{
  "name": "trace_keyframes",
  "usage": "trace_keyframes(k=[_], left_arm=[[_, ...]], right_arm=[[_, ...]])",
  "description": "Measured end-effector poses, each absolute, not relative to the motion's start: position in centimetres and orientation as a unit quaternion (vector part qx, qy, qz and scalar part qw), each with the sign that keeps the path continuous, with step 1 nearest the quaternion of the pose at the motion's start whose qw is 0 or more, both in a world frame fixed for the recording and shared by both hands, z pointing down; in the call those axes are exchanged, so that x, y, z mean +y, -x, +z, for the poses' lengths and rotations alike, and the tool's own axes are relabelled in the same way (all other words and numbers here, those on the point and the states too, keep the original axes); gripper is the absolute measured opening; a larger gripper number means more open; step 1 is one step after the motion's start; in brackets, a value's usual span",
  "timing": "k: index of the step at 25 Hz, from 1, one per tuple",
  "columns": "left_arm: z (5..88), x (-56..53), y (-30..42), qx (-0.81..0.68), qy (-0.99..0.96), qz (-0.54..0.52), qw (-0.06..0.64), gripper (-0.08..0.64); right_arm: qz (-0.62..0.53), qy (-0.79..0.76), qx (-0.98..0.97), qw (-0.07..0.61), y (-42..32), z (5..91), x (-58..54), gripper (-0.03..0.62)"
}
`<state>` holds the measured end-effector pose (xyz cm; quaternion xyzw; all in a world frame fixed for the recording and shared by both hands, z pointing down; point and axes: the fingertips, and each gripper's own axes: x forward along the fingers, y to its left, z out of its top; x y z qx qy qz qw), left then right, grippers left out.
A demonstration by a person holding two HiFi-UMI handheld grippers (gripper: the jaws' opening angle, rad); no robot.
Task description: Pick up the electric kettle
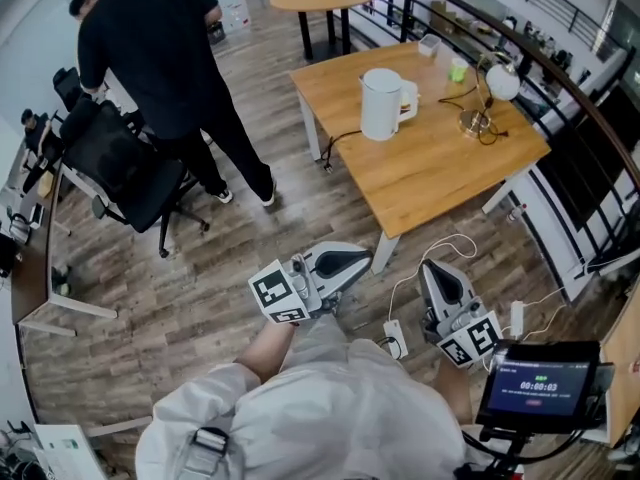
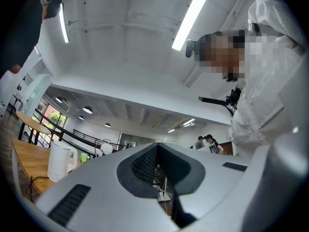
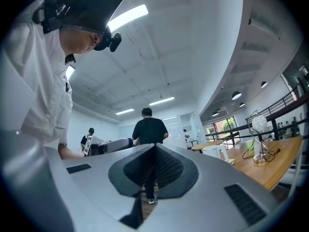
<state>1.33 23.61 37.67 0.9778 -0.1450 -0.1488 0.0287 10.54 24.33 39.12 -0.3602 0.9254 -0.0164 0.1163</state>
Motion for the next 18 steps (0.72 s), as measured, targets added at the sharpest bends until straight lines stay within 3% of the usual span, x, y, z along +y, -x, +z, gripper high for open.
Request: trace_keyframes(k=[18], left_arm=[[34.5, -6.6, 6.1, -0.093, -0.985, -0.145, 0.019, 0.008]], right_arm=[[-0.012, 0.4, 0.905, 0.141, -3.8, 36.6, -4.9, 0.009]])
